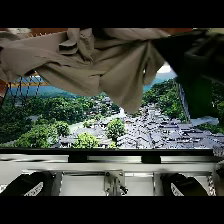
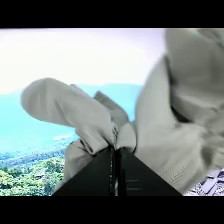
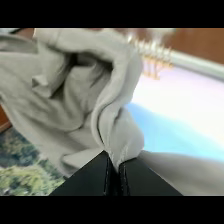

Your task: Fold the shirts.

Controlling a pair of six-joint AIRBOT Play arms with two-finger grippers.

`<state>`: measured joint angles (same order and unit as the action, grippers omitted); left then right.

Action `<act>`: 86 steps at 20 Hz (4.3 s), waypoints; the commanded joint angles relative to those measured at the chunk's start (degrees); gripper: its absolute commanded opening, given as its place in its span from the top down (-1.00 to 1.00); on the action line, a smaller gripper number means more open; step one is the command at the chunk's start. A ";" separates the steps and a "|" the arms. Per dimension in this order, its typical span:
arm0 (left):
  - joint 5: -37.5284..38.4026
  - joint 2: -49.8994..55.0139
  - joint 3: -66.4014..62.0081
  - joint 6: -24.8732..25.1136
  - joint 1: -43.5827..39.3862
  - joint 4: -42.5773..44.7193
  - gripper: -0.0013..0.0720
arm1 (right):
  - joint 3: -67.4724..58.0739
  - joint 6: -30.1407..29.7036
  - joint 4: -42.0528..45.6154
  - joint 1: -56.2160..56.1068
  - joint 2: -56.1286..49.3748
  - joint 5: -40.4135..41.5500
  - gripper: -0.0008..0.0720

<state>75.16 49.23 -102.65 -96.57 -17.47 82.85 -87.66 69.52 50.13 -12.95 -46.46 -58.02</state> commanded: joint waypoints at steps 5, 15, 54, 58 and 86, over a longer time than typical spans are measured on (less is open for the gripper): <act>9.14 -0.07 9.01 -0.39 0.55 7.41 0.88 | -0.37 11.69 26.40 0.35 3.93 -12.48 0.75; -7.67 -0.09 58.82 -3.98 -1.22 -9.64 0.88 | 1.49 11.58 13.92 0.33 -32.96 -10.03 0.75; -10.12 -0.28 41.79 9.60 1.20 -9.64 0.88 | 39.85 -6.32 -2.58 22.43 -8.57 -6.14 0.76; -10.03 -0.37 12.52 11.50 1.62 -7.58 0.88 | 15.54 -8.72 -1.11 22.43 7.82 1.66 0.76; -19.65 28.96 37.29 -0.44 1.77 -7.06 0.72 | 20.04 6.97 -3.39 16.65 -33.94 2.45 0.75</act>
<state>57.39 71.50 -66.63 -95.98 -15.88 79.33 -68.18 76.36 51.53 5.91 -74.02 -58.96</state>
